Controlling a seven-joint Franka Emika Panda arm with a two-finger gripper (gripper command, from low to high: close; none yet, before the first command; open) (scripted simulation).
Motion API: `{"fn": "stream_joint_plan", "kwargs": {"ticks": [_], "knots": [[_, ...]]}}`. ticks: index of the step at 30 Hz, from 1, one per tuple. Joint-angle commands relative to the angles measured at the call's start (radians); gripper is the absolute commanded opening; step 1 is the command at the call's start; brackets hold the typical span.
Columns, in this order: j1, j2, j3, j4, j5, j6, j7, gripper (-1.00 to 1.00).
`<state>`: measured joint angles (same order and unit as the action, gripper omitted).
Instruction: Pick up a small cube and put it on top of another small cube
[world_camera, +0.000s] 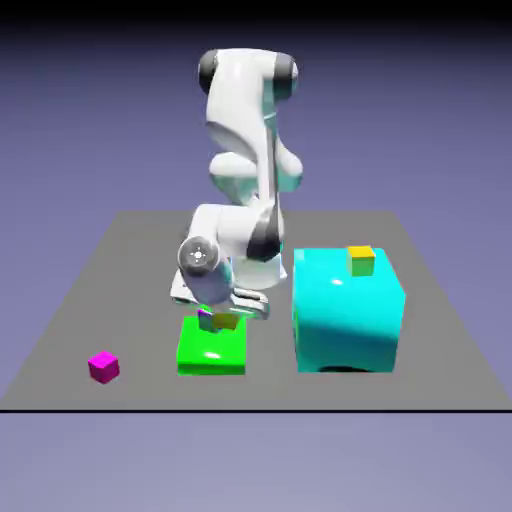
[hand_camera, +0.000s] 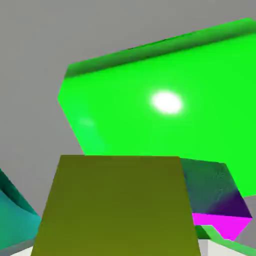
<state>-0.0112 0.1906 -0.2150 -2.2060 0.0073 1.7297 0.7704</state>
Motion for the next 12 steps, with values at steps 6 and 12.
{"fn": "stream_joint_plan", "kwargs": {"ticks": [6, 12], "knots": [[0.026, -0.054, -0.073, -0.127, -0.023, 0.066, -0.063, -1.00], [0.025, -0.042, -0.072, -0.162, -0.020, 0.113, -0.065, 1.00]]}}
